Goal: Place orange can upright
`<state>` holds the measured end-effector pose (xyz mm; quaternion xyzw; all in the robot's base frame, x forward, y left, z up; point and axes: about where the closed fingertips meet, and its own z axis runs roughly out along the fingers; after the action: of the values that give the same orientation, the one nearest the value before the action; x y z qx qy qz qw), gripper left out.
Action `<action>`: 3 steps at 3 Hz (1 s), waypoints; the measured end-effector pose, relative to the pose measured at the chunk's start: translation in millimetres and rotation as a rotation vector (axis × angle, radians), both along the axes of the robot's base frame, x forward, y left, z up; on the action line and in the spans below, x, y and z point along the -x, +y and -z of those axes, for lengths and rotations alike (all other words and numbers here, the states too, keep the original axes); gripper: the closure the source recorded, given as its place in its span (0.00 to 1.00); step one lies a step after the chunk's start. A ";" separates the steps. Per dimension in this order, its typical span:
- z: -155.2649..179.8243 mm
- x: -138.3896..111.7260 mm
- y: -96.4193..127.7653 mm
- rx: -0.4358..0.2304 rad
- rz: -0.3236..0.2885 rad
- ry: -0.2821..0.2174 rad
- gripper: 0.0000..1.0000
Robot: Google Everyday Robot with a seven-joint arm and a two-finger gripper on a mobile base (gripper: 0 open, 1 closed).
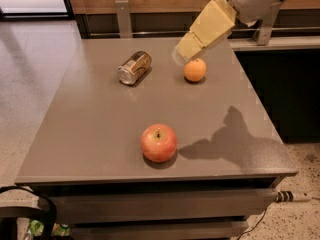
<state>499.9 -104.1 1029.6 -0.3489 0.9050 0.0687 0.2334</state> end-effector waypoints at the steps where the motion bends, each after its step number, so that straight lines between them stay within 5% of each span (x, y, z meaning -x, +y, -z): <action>1: 1.5 0.4 3.6 -0.034 0.041 0.002 0.00; 2: 14.9 -1.0 10.5 -0.083 0.142 0.061 0.00; 3: 32.6 -10.2 15.6 -0.086 0.330 0.163 0.00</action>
Offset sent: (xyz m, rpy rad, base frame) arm 0.0042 0.0189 -0.0367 0.1923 0.1945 -0.3935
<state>510.1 -88.4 997.0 -0.1789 0.9621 0.0959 0.1822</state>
